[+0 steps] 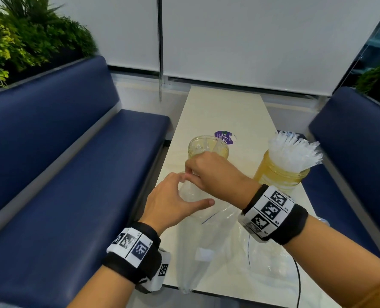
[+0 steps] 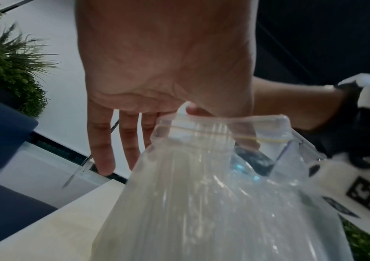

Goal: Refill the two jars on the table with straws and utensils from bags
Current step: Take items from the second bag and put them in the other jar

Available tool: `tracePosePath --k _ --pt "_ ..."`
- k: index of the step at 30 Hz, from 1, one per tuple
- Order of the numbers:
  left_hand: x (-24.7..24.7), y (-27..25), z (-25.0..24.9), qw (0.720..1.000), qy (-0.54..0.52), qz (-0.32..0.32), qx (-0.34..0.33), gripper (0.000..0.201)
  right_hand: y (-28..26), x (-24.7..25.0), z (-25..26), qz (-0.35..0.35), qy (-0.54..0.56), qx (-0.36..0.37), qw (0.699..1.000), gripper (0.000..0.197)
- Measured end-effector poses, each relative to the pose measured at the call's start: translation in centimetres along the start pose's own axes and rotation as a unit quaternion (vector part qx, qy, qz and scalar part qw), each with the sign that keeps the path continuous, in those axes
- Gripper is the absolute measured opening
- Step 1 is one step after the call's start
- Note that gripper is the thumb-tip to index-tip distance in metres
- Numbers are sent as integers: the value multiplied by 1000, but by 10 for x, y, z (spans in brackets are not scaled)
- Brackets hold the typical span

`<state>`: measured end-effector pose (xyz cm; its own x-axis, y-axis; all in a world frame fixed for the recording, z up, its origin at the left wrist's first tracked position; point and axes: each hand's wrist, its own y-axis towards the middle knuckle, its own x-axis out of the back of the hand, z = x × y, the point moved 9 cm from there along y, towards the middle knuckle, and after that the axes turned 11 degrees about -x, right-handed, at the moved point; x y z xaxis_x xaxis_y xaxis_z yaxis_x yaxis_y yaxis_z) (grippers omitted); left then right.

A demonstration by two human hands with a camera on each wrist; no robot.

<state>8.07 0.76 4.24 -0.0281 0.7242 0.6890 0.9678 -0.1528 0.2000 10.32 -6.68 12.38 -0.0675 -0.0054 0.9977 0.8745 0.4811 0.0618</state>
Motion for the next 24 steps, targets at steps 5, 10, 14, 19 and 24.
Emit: tracePosePath --k 5,10,14,19,24 --pt "-5 5 -3 995 -57 -81 -23 50 -3 31 22 -93 57 49 993 31" --pt "-3 3 -7 983 -105 -145 -43 35 -6 38 7 -174 281 -1 944 29" --pt "-2 6 -3 980 -117 -157 -37 17 -7 17 -21 -159 376 -95 908 50" --pt "-2 11 -11 990 -61 -124 -29 13 -6 -7 -6 -126 238 -41 962 55" --pt "-4 10 5 978 -160 -132 -2 11 -2 1 -1 -172 223 -11 959 31"
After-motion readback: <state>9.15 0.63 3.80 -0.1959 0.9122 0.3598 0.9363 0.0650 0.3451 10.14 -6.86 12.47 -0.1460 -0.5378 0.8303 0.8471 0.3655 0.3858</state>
